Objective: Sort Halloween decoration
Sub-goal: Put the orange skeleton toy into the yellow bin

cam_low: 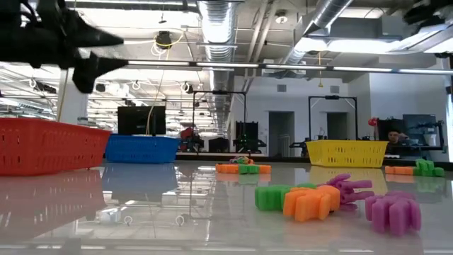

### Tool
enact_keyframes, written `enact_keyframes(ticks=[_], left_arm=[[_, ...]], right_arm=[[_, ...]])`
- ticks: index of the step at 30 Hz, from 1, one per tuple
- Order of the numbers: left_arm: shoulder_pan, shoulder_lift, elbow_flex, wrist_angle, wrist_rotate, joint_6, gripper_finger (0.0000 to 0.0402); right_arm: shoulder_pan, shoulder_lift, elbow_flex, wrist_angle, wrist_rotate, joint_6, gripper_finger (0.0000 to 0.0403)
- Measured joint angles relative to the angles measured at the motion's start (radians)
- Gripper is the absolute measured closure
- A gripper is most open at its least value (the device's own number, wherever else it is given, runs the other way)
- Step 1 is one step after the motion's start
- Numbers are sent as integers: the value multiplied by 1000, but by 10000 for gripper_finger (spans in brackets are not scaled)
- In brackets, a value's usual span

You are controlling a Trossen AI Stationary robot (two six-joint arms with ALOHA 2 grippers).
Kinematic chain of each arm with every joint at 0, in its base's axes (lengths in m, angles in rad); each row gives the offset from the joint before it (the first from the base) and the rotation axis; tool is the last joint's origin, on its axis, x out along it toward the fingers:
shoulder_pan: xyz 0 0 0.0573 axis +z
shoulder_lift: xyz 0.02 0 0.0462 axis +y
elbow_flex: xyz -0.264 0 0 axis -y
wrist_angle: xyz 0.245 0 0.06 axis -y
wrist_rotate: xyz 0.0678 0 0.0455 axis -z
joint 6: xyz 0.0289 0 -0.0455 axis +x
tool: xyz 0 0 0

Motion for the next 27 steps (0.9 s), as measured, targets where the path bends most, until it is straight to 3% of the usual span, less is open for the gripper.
enact_keyframes(ticks=[4, 9, 12, 19, 22, 27], left_arm=[[-40, 191, 29, 130, 7, 76, 175], [-77, 428, 158, 162, 18, 186, 175], [-96, 545, 226, 151, 34, 283, 175], [-121, 729, 311, 115, 36, 476, 175], [-121, 766, 337, 119, 36, 501, 175], [-120, 776, 353, 118, 24, 517, 175]], right_arm=[[-166, 130, 38, 11, -123, 176, 259], [-337, 407, 130, 21, -125, 480, 259], [-404, 610, 204, 15, -126, 530, 259], [-387, 1045, 452, -213, -124, 618, 259], [-365, 1205, 557, -314, -67, 625, 259], [-362, 1395, 660, -321, 21, 608, 259]])
